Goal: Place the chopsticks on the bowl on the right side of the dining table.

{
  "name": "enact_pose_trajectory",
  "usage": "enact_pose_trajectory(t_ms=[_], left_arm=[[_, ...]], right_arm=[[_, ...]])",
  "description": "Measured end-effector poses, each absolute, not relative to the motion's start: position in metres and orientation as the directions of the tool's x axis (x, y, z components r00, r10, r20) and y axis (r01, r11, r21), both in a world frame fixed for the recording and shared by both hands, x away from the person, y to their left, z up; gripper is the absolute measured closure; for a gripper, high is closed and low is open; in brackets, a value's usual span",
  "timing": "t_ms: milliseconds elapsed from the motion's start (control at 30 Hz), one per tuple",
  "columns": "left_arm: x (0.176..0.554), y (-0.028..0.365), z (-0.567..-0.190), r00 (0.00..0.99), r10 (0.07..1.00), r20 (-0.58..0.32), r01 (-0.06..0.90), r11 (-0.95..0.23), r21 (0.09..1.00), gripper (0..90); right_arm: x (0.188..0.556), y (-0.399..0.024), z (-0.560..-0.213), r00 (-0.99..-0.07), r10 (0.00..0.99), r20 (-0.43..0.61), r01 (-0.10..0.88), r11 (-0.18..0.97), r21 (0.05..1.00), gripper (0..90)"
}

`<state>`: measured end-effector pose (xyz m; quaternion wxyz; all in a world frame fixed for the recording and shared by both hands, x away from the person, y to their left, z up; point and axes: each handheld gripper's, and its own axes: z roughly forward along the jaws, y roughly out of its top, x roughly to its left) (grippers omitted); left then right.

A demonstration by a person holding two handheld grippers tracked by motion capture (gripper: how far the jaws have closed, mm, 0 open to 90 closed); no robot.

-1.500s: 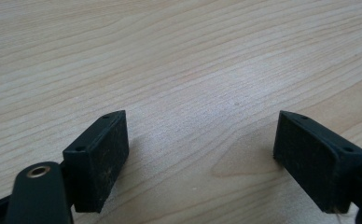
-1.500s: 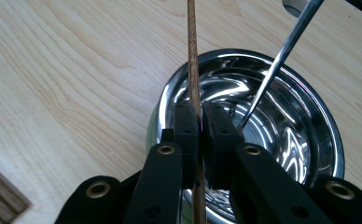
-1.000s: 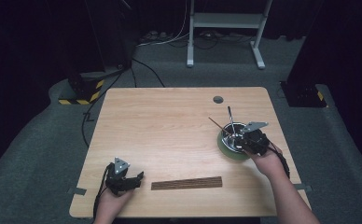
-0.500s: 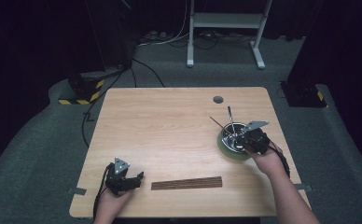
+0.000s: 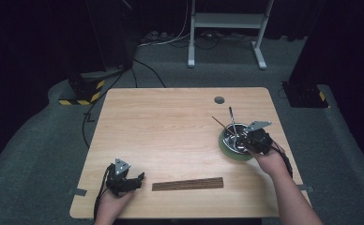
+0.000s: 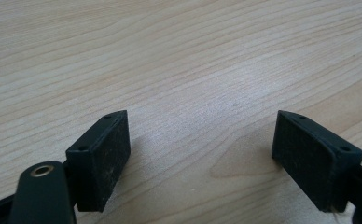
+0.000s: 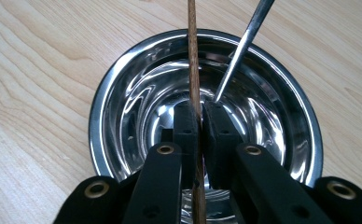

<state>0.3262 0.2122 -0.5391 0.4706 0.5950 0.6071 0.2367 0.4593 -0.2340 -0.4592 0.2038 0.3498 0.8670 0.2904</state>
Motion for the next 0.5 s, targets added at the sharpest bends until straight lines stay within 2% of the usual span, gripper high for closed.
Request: enact_pose_trajectory(t_ms=[433,500], left_arm=[[0.3260,0.2119,-0.5389,0.145,0.945,-0.291,0.500,0.184,0.846,19.5],[0.3260,0.2119,-0.5389,0.145,0.946,-0.291,0.500,0.184,0.846,19.5]], right_arm=[[0.4613,-0.2310,-0.4591,-0.681,0.712,-0.168,0.475,0.605,0.639,83.5],[0.4620,-0.2313,-0.4594,-0.680,0.715,-0.163,0.486,0.606,0.630,79.5]])
